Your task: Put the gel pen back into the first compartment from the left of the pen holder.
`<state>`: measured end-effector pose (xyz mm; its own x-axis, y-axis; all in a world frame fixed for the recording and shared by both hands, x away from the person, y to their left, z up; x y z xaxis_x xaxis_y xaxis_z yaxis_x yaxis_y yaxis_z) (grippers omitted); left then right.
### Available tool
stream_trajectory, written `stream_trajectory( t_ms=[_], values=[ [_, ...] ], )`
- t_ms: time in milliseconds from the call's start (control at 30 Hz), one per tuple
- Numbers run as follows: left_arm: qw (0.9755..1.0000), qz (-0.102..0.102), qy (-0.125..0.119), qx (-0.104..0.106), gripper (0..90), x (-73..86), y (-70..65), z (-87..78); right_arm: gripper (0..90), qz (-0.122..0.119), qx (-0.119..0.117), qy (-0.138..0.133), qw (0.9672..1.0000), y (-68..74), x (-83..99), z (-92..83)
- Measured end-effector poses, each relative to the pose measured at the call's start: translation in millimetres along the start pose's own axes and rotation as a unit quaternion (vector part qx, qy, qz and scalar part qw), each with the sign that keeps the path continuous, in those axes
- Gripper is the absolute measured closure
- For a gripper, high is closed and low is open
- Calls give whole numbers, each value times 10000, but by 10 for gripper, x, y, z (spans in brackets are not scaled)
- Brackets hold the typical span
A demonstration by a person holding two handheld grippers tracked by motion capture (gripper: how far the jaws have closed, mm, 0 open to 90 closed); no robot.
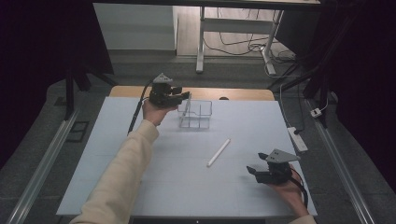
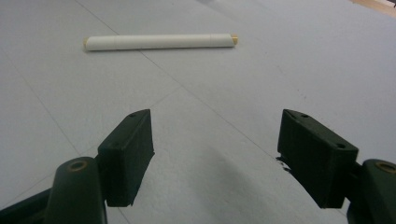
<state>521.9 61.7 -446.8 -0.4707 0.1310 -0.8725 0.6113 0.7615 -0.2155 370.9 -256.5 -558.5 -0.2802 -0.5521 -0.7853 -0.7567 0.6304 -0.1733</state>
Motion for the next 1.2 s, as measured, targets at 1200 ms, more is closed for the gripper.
stream_trajectory(
  t_ms=[1200],
  values=[
    [9971,301,694,-52,435,1140,-133,-1163,240,-94,-172,106,9998,35,-32,-14]
  ],
)
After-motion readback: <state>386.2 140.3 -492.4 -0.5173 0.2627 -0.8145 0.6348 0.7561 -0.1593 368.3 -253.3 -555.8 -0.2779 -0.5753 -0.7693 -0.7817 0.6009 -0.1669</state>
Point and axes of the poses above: each handheld gripper's, and its own axes: z roughly forward along the jaws, x roughly out of its underside, y roughly to its left, the point moved 9 cm from there along z, roughly forward along the jaws, and after that the axes turned 4 degrees about -z, right-handed, at the moved point
